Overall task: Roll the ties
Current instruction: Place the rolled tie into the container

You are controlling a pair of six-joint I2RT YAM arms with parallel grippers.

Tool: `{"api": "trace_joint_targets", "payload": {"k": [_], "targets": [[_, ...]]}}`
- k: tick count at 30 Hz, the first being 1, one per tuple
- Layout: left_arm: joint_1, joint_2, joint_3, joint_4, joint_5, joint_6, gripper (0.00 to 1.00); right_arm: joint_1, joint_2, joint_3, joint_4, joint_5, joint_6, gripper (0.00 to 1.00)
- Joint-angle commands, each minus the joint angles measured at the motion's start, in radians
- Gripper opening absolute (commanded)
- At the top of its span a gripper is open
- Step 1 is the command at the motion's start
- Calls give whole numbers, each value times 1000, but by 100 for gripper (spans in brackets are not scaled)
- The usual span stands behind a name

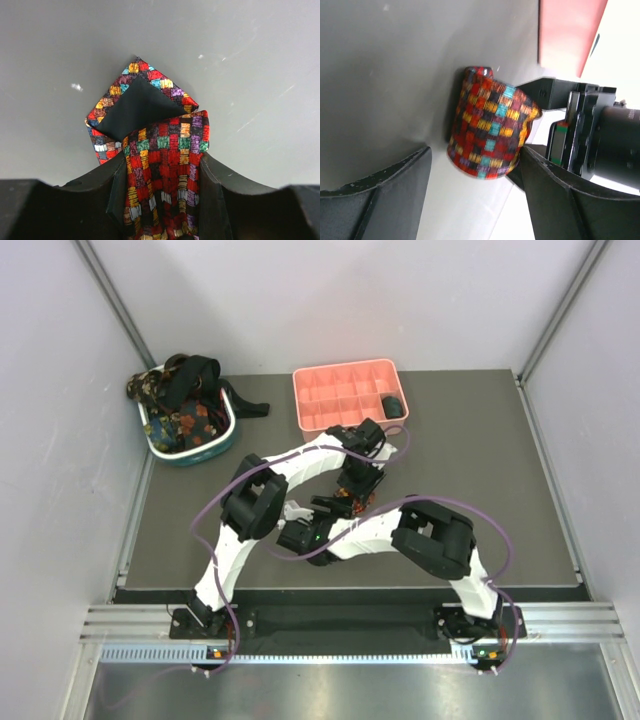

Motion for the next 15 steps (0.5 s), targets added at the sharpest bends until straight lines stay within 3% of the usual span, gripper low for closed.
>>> {"api": "trace_joint_targets", "payload": {"k": [1, 8, 15], "targets": [[22, 50, -4, -172, -61, 4, 31, -32, 35, 68, 25, 30, -45, 71], [20, 69, 16, -183, -38, 4, 29, -66, 129, 161, 10, 23, -79, 69], [20, 85, 53, -242, -85, -34, 28, -107, 195, 192, -208, 0, 94, 67]]}}
